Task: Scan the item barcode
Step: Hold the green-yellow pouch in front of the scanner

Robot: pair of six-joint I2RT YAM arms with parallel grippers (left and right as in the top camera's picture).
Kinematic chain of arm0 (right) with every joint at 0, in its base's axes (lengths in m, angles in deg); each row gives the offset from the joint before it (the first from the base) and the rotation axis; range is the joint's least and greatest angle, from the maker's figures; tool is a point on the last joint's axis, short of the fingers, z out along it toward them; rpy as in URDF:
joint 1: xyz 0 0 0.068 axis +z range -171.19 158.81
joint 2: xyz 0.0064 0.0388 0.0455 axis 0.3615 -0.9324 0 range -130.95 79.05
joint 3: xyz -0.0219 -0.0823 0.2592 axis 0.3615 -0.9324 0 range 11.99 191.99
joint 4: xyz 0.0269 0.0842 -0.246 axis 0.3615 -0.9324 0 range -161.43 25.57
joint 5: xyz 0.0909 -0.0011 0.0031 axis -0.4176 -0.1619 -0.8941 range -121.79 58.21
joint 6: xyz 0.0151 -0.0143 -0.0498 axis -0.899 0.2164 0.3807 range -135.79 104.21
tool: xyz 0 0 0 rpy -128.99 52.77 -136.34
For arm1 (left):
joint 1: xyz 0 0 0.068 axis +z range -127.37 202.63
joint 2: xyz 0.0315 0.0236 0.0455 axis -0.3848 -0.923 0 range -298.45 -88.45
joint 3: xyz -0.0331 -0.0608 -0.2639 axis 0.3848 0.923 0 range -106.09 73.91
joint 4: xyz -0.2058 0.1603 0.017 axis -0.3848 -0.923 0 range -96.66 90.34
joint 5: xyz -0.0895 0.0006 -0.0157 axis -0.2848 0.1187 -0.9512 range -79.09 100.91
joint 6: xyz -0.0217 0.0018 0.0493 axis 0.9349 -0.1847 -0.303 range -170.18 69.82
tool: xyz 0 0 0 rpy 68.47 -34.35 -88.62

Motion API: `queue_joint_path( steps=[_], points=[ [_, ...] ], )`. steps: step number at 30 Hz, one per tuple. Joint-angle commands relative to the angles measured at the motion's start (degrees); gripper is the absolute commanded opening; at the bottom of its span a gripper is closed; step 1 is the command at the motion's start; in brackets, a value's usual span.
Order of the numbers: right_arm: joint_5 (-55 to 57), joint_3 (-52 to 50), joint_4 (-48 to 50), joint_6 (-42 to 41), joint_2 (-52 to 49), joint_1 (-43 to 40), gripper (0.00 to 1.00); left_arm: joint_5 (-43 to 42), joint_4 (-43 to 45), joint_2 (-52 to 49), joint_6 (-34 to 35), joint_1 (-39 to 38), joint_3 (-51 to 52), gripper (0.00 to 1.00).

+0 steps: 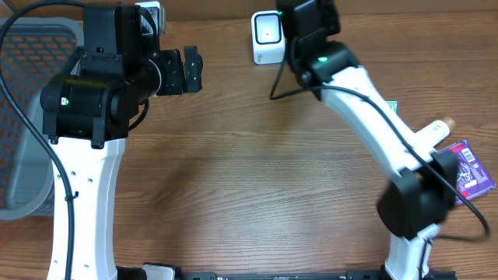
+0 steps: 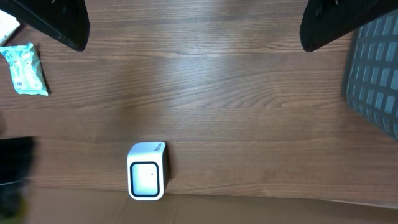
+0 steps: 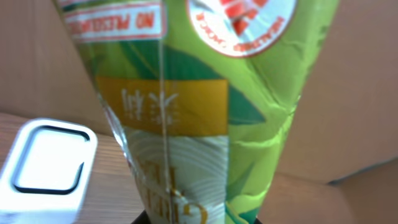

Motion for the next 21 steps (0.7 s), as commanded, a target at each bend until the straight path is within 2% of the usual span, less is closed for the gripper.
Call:
queue_joint_path(
  steps=[1, 7, 12, 21],
  points=[
    [4.8, 1.2, 5.9, 13.3, -4.8, 0.6, 0.04, 0.2, 0.2, -0.2, -0.5, 0.2, 0.0, 1.0],
    [4.8, 1.2, 15.7, 27.5, -12.3, 0.9, 0.04, 0.2, 0.2, -0.2, -0.5, 0.2, 0.0, 1.0],
    [4.8, 1.2, 23.0, 29.0, -18.8, 1.2, 0.04, 0.2, 0.2, -0.2, -0.5, 0.2, 0.0, 1.0],
    [2.8, 1.2, 27.0, 29.2, -22.8, 0.8, 0.04, 0.2, 0.2, -0.2, -0.5, 0.2, 0.0, 1.0]
  ],
)
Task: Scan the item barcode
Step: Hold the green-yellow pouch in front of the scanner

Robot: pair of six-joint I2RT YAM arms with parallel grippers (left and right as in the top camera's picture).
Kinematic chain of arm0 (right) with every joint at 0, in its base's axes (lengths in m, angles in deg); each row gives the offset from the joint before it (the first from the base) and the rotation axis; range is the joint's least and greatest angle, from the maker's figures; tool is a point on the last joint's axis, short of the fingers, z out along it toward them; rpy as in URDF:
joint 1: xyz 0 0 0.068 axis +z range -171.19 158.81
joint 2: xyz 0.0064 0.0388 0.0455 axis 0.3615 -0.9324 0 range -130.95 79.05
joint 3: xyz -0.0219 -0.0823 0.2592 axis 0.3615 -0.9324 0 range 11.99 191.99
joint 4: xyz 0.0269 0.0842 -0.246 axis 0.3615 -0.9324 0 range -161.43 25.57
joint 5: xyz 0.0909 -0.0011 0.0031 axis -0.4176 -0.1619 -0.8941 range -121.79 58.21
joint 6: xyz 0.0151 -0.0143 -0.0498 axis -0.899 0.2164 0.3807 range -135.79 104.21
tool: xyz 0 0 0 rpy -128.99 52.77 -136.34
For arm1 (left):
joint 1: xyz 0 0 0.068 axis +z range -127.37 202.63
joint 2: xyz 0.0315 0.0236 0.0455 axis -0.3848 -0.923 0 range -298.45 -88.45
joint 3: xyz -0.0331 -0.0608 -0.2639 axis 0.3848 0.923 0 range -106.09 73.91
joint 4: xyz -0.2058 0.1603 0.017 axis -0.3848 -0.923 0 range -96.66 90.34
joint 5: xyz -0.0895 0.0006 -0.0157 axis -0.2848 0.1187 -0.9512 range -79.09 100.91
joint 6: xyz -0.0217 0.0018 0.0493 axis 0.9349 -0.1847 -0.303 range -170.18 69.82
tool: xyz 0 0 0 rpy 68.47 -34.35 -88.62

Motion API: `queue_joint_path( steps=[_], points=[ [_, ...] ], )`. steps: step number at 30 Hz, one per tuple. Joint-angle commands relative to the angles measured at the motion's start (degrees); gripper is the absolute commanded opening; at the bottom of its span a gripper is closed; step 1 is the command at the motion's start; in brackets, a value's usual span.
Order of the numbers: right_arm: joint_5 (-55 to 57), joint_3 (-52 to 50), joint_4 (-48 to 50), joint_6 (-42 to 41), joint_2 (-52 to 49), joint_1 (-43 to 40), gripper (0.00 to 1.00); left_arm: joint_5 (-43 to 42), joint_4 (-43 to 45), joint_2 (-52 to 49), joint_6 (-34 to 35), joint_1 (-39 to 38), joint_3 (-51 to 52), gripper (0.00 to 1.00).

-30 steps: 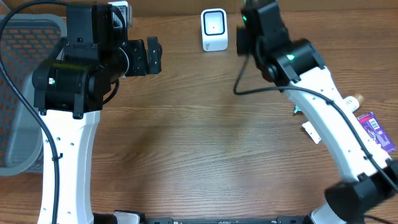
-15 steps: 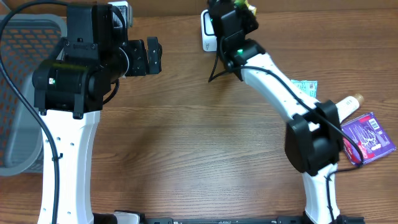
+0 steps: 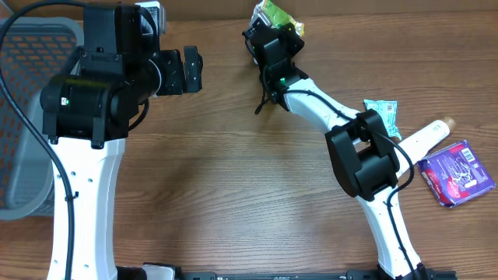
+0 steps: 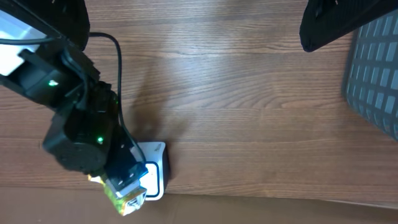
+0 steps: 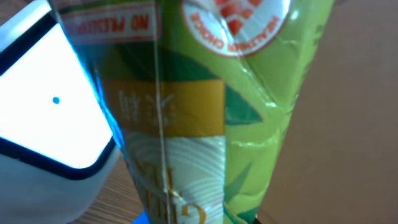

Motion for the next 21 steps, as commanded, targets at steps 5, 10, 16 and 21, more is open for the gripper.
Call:
queue_joint_path(
  steps=[5, 10, 16, 21],
  points=[
    [0.2, 1.2, 2.3, 0.3, -0.8, -0.3, 0.04, 0.2, 0.2, -0.2, -0.5, 0.2, 0.0, 1.0],
    [0.1, 1.2, 2.4, 1.6, -0.8, -0.7, 0.04, 0.2, 0.2, -0.2, -0.5, 0.2, 0.0, 0.99],
    [0.0, 1.2, 2.1, 1.9, -0.8, -2.5, 0.04, 0.2, 0.2, -0.2, -0.5, 0.2, 0.0, 1.0],
    [0.2, 1.2, 1.7, 1.9, 0.2, -1.8, 0.04, 0.2, 0.2, -0.2, -0.5, 0.2, 0.0, 0.99]
  ],
)
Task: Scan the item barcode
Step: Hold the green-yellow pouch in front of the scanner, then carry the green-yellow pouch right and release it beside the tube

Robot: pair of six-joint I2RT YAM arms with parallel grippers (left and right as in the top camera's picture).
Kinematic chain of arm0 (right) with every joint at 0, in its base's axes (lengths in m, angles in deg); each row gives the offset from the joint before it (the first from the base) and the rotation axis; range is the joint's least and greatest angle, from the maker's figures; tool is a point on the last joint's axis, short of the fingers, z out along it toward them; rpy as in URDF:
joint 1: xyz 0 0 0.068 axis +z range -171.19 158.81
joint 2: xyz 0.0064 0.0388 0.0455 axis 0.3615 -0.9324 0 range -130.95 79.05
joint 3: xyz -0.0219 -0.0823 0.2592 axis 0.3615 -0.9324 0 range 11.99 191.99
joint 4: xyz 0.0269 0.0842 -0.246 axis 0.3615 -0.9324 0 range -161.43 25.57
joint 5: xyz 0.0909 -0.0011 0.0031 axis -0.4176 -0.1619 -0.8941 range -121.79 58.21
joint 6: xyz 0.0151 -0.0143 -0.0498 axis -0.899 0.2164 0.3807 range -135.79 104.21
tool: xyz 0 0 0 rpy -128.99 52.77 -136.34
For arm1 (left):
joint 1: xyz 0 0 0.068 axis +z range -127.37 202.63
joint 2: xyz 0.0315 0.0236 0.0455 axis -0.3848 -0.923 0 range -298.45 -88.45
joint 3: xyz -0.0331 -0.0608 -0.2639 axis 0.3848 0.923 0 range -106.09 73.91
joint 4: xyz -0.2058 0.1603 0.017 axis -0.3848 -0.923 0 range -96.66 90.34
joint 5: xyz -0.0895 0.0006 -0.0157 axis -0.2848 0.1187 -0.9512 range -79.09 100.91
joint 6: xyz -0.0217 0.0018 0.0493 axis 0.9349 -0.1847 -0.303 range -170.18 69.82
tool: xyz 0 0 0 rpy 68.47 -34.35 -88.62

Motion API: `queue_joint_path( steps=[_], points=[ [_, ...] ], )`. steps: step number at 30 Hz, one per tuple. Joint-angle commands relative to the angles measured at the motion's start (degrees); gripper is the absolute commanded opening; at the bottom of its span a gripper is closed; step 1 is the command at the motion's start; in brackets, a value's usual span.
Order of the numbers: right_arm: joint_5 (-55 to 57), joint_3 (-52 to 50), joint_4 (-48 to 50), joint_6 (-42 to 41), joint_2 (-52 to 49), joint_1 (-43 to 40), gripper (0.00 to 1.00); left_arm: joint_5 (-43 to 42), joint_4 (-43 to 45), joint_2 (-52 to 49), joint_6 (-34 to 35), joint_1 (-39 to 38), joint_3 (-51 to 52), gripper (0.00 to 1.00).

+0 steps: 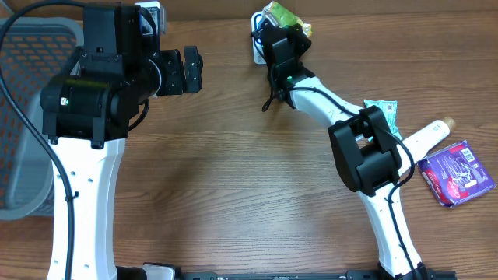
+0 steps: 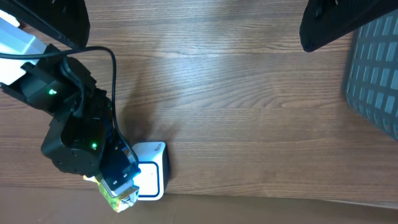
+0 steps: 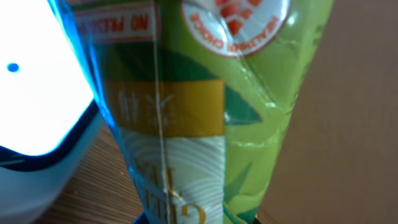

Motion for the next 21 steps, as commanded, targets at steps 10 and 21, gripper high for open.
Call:
queue_joint_path(
  steps=[10, 21],
  points=[
    [-2.3, 1.2, -17.9, -8.6, 12.5, 4.8, 0.04, 0.2, 0.2, -0.2, -0.5, 0.2, 0.0, 1.0],
    [-13.6, 1.2, -53.6, -61.4, 32.5, 7.3, 0.04, 0.2, 0.2, -0.2, -0.5, 0.2, 0.0, 1.0]
  ],
)
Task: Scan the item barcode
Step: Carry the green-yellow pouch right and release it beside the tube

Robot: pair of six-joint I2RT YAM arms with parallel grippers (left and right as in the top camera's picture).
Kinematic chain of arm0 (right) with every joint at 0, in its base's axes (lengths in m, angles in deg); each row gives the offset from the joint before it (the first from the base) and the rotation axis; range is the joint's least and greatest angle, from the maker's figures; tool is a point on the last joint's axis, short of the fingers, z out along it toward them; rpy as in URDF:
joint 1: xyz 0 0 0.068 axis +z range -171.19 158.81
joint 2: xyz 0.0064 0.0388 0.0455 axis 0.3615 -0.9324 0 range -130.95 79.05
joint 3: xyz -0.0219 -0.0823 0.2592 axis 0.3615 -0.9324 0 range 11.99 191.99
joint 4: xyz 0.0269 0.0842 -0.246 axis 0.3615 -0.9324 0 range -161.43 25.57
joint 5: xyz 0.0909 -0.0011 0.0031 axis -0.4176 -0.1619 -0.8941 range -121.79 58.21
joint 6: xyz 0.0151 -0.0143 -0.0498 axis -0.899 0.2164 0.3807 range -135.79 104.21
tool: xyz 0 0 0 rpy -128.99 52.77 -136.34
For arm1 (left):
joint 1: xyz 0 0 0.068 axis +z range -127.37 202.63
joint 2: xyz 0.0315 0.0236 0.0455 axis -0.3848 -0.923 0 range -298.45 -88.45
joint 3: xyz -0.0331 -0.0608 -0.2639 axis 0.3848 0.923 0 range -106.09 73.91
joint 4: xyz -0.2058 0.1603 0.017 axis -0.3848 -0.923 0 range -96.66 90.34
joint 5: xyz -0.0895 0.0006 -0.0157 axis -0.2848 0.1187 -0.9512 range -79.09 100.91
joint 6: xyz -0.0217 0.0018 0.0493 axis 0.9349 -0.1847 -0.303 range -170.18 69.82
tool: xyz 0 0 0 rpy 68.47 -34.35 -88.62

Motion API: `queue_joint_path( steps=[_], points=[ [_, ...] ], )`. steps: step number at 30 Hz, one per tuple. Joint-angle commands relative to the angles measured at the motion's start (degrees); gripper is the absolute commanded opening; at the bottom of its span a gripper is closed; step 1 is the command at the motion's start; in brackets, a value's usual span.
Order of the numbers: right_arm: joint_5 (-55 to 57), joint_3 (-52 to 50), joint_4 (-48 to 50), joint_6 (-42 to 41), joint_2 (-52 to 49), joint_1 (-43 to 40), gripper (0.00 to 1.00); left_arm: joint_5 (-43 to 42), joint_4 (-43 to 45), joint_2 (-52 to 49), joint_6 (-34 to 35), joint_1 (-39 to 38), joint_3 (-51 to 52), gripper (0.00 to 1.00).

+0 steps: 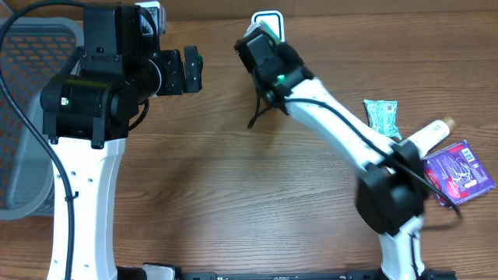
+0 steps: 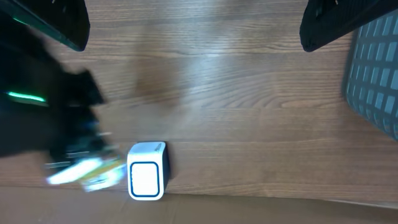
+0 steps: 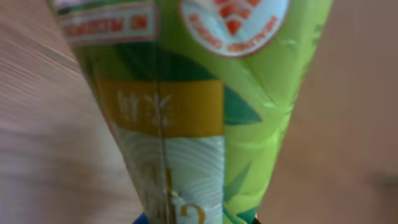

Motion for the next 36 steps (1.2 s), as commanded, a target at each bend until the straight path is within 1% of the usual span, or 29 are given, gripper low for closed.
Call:
queue_joint_path(
  steps=[1, 4, 5, 6, 7, 11, 14, 19, 24, 26, 29, 36],
  points=[
    [-6.5, 1.4, -7.1, -27.7, 11.2, -1.9, 0.04, 0.2, 0.2, -0.2, -0.5, 0.2, 0.0, 1.0],
    [-8.2, 1.4, -16.0, -37.6, 16.5, -4.3, 0.04, 0.2, 0.2, -0.2, -0.5, 0.2, 0.0, 1.0],
    [-8.2, 1.4, -19.8, -41.9, 18.4, -5.9, 0.04, 0.2, 0.2, -0.2, -0.5, 0.2, 0.0, 1.0],
    [-8.2, 1.4, -24.7, -48.9, 20.5, -8.8, 0.04, 0.2, 0.2, -0.2, -0.5, 0.2, 0.0, 1.0],
    [-8.2, 1.4, -27.2, -52.8, 21.3, -10.8, 0.04, 0.2, 0.2, -0.2, -0.5, 0.2, 0.0, 1.0],
    [-9.4, 1.1, -34.1, -62.5, 21.6, -19.7, 0.04, 0.2, 0.2, -0.2, -0.5, 0.2, 0.0, 1.0],
    [-11.5, -2.0, -34.8, -66.8, 21.3, -26.7, 0.04, 0.2, 0.2, -0.2, -0.5, 0.2, 0.0, 1.0],
    [-15.6, -11.5, -28.5, -67.7, 19.9, -36.0, 0.04, 0.2, 0.2, -0.2, -0.5, 0.2, 0.0, 1.0],
    [-23.7, -22.8, -16.5, -67.7, 18.6, -42.7, 0.04, 0.2, 0.2, -0.2, -0.5, 0.2, 0.0, 1.0],
    [-28.0, -28.1, -10.2, -67.6, 18.3, -44.7, 0.04, 0.2, 0.2, -0.2, -0.5, 0.2, 0.0, 1.0],
    [-32.3, -33.0, -4.2, -67.6, 17.9, -46.1, 0.04, 0.2, 0.2, -0.2, -0.5, 0.2, 0.0, 1.0],
    [-33.9, -39.5, 3.3, -67.6, 16.9, -46.4, 0.04, 0.2, 0.2, -0.2, -0.5, 0.2, 0.0, 1.0]
  ],
)
